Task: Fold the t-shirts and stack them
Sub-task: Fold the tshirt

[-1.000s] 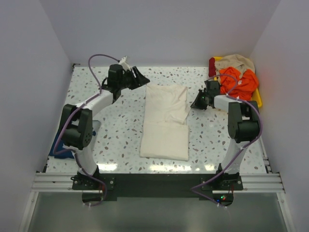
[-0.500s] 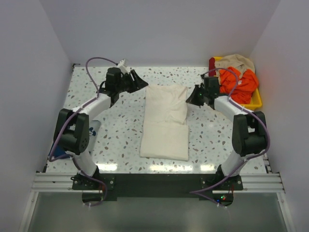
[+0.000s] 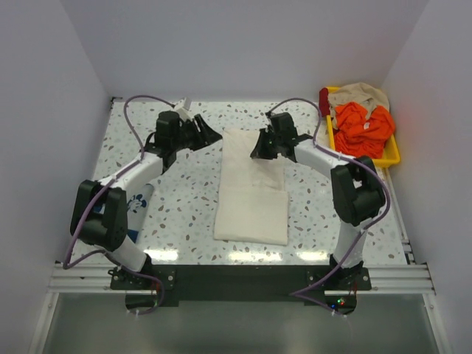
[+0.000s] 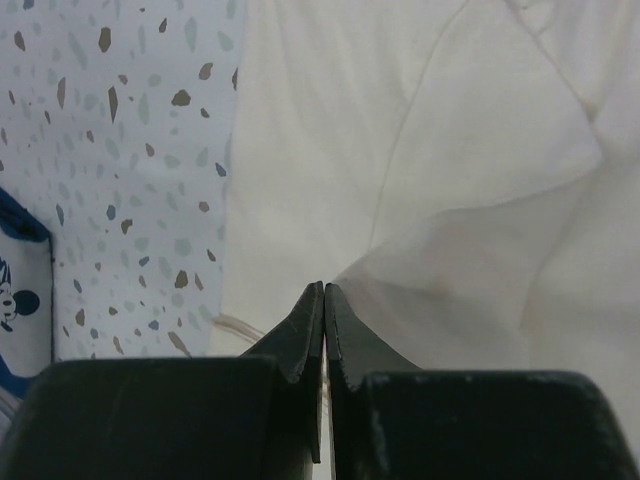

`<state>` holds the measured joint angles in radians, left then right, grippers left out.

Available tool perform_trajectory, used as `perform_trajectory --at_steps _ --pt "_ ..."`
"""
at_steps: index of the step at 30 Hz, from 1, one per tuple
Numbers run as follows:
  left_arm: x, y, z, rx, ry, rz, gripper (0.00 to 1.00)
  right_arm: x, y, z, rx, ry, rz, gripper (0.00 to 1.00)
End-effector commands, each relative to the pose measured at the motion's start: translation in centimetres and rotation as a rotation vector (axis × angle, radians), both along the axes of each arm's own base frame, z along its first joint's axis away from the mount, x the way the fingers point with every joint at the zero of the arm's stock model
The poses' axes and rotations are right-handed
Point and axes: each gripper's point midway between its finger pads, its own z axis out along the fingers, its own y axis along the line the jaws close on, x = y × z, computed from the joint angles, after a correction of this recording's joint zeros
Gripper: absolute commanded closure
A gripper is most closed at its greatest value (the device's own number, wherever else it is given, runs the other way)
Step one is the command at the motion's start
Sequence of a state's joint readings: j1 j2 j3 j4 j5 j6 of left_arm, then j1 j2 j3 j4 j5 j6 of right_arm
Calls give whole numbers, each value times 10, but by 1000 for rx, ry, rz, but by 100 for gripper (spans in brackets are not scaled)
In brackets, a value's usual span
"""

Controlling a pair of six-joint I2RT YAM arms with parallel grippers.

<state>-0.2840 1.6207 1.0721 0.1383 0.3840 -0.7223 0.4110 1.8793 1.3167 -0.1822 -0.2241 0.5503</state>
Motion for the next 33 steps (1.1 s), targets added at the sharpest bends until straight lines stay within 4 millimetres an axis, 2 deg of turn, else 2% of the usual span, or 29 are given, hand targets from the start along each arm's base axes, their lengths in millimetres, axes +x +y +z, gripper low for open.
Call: perform_trajectory --at_steps 1,2,4,6,9,18,20,22,25,27,30,33 --pt "-10 3 15 -2 -34 10 48 12 24 7 8 -27 5 100" --pt "-13 4 11 0 -25 12 48 12 28 -2 1 -11 7 100" --pt "-17 5 10 1 -21 13 48 14 41 -3 12 -14 23 100" --pt "-20 6 3 2 -6 13 48 13 48 -15 5 4 28 100" --pt "-23 7 -1 1 3 13 48 17 56 -22 12 3 25 100" --pt "-29 7 -5 0 12 12 48 32 67 -17 53 -43 4 100" --pt "-30 4 -7 -3 18 7 47 33 71 -21 59 -36 15 100" --pt "-32 1 -10 -4 24 -1 47 32 73 -24 49 -21 30 96" --pt "-36 -4 -11 -10 28 -15 47 28 69 -22 32 -22 34 80" --pt "-38 -5 -13 -13 35 -16 46 27 68 -12 28 -39 41 72" --pt "-42 -8 -15 -18 47 -20 44 27 65 3 20 -56 50 64" --pt "-46 -10 -15 -26 50 -27 44 25 60 16 1 -64 48 62"
